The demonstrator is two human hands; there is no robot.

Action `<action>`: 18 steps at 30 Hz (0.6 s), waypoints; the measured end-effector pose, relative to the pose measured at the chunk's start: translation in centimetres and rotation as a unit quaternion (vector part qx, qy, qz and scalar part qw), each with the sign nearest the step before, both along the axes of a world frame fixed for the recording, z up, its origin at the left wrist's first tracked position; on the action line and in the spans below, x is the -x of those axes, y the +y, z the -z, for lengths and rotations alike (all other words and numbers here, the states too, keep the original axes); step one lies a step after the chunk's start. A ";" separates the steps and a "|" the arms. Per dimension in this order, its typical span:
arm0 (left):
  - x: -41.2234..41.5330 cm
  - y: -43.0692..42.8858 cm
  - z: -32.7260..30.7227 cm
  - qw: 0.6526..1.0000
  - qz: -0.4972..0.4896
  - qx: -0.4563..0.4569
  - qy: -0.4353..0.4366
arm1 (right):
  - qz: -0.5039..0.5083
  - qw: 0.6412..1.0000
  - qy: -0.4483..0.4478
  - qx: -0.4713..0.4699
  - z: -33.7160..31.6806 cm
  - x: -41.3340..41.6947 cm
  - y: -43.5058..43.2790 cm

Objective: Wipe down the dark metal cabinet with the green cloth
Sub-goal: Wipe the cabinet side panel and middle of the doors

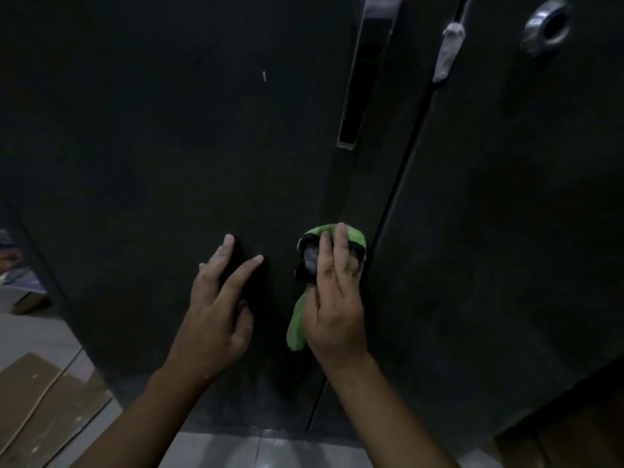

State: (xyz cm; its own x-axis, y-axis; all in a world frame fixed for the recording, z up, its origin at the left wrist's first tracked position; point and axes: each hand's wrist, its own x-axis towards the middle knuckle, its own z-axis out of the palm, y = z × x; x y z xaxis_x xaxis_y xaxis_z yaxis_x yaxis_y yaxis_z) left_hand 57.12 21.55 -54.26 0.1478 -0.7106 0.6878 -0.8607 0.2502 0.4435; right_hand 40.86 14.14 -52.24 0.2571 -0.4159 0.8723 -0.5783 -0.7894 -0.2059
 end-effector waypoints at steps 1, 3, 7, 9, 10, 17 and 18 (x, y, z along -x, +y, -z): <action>-0.3 0.2 0.0 1.000 0.006 -0.006 -0.004 | 0.007 1.000 0.015 -0.005 0.7 -0.2 0.2; -1.0 0.6 -0.1 1.000 0.014 -0.019 -0.013 | 0.022 0.998 0.059 -0.012 2.2 -0.5 0.7; -1.7 1.2 -0.5 0.999 0.027 -0.027 -0.025 | 0.043 0.993 0.102 -0.050 4.0 -0.6 1.2; -1.8 1.4 -0.8 0.999 0.031 -0.027 -0.026 | 0.039 0.995 0.077 -0.043 3.5 -0.5 0.9; -1.9 1.4 -0.9 0.999 0.032 -0.026 -0.028 | 0.036 0.997 0.057 -0.035 2.9 -0.5 0.6; -2.8 1.4 -0.6 0.999 0.034 0.021 0.020 | 0.034 0.999 0.015 0.033 0.0 -3.2 0.3; -2.9 1.4 -0.5 0.998 0.038 0.026 0.030 | 0.014 0.996 0.071 0.051 0.9 -3.8 0.4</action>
State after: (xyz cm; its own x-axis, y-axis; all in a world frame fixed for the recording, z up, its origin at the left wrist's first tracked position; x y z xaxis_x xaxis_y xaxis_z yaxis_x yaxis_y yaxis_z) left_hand 60.04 22.96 -53.76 0.1365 -0.6846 0.7160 -0.8110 0.3378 0.4777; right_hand 44.62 14.55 -53.13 0.3710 -0.3347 0.8662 -0.6175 -0.7856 -0.0391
